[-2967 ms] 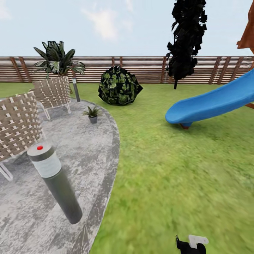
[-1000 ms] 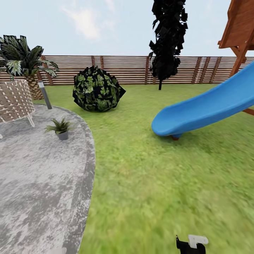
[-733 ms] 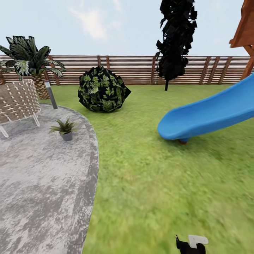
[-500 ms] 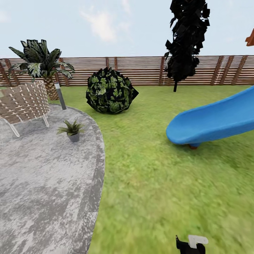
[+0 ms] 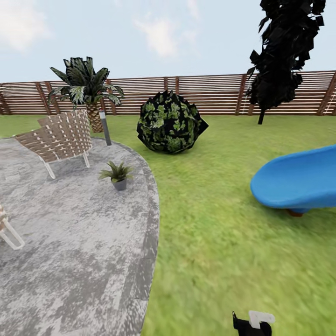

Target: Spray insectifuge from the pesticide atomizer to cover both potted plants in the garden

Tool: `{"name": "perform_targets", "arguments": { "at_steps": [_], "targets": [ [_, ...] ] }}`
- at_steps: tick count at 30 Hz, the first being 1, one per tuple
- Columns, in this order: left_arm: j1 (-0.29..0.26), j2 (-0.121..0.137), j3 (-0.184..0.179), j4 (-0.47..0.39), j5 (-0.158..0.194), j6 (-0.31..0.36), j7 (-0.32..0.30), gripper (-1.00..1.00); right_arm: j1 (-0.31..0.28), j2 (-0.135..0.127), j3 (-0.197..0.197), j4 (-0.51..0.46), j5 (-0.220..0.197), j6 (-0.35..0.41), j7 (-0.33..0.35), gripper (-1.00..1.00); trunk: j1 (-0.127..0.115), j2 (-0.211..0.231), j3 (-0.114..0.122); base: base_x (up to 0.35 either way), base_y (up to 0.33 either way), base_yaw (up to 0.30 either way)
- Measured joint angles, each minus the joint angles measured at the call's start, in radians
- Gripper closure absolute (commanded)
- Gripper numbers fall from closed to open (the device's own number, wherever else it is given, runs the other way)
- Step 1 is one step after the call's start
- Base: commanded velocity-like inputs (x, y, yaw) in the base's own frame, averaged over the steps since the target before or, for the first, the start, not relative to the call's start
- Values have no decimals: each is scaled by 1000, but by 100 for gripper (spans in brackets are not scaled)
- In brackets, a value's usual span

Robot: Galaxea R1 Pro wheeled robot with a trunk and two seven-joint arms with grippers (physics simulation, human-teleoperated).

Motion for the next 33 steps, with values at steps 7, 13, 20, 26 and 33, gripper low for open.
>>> {"name": "perform_targets", "arguments": {
  "at_steps": [7,13,20,26,33],
  "targets": [
    [0,0,0,0,0,0,0,100,0,0,0,0,0,0,0,-100,0,0,0,339,81,150],
    [0,0,-1,0,0,0,0,100,0,0,0,0,0,-1,0,-100,0,0,0,339,2,3],
    [0,0,0,0,0,0,0,100,0,0,0,0,0,-1,0,-100,0,0,0,339,0,0],
    [0,0,0,0,0,0,0,100,0,0,0,-1,0,0,1,-100,0,0,0,339,68,0],
    [0,0,0,0,0,0,0,100,0,0,0,0,-1,0,1,-100,0,0,0,335,122,0]
  ]
}}
